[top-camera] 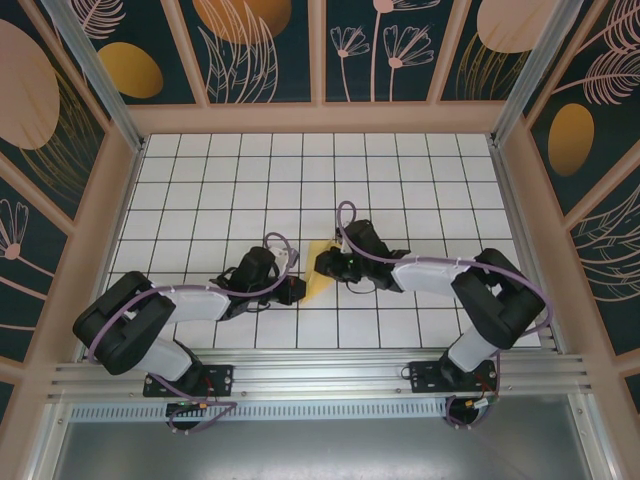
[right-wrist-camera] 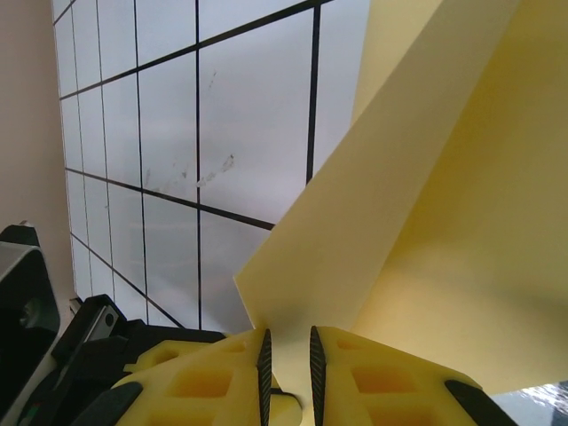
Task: Fold a paper plane with a square sheet of paper (pick it up from the middle)
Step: Fourth fold the wing at the center of the table.
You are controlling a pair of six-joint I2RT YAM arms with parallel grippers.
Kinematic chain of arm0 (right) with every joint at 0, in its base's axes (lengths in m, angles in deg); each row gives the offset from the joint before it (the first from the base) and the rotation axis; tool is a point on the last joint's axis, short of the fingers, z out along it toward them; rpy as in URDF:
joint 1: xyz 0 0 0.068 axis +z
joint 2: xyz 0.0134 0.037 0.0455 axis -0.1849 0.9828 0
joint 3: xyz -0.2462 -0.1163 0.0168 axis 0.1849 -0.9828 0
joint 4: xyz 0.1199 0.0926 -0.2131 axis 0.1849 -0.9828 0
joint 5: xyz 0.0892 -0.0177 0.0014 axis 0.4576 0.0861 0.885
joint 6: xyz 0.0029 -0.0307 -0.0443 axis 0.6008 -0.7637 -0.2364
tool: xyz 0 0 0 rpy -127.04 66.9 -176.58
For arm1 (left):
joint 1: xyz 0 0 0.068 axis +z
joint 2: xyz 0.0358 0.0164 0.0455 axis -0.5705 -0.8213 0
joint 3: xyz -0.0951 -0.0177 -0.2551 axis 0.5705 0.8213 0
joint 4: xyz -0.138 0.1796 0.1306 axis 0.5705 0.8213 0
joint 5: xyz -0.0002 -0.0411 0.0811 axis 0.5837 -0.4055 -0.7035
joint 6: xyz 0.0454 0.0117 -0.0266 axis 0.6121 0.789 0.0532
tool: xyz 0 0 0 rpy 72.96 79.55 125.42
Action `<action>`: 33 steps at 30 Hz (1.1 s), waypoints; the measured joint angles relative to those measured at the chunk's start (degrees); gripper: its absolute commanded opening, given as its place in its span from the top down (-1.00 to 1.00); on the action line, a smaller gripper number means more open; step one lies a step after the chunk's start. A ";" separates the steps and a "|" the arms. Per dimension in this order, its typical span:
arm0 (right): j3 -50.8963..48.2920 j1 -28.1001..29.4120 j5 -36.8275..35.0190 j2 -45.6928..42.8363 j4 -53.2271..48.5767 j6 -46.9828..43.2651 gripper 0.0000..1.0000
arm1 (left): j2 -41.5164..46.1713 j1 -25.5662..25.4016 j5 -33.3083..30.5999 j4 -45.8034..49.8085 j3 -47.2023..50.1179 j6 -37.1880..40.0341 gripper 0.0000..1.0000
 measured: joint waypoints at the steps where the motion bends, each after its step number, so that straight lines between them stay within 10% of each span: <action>1: 0.22 0.11 0.20 0.37 0.07 0.00 0.55 | 0.00 0.11 0.35 -0.24 0.00 -0.07 1.00; 33: 6.12 0.79 0.63 9.97 0.42 -1.03 0.58 | -1.57 1.46 1.20 -2.51 1.73 -3.02 0.85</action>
